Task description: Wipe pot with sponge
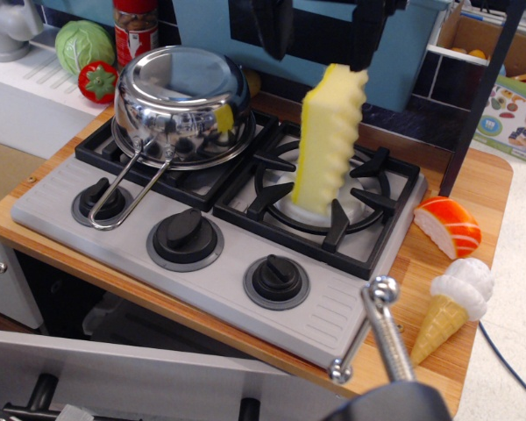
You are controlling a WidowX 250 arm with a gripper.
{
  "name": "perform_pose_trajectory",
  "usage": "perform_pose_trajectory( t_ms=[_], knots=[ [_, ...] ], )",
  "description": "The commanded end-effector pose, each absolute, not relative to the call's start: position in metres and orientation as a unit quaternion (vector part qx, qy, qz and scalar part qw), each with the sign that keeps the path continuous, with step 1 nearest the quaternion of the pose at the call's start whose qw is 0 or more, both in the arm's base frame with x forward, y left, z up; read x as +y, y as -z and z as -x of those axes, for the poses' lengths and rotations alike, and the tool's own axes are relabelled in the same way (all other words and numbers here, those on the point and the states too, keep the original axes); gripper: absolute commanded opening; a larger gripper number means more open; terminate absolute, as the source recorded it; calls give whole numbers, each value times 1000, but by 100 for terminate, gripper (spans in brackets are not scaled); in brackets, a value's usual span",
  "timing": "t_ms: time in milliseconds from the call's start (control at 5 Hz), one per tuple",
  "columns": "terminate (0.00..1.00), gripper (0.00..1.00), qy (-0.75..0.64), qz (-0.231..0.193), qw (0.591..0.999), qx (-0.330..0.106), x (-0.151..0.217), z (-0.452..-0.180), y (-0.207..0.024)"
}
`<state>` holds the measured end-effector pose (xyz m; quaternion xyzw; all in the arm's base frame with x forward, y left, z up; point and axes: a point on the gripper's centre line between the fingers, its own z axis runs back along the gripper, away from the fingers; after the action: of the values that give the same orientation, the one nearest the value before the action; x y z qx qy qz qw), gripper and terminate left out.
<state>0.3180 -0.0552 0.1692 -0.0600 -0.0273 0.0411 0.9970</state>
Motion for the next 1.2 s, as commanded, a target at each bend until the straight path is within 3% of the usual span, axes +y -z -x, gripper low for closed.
perform_pose_trajectory(
  t_ms=[0,800,1000],
  knots=[
    [0,100,-12,58,997,-57,-51,-351,-173],
    [0,100,-36,88,995,-25,-63,-362,-134],
    [0,100,-50,61,997,-27,-61,-362,-118]
  ],
)
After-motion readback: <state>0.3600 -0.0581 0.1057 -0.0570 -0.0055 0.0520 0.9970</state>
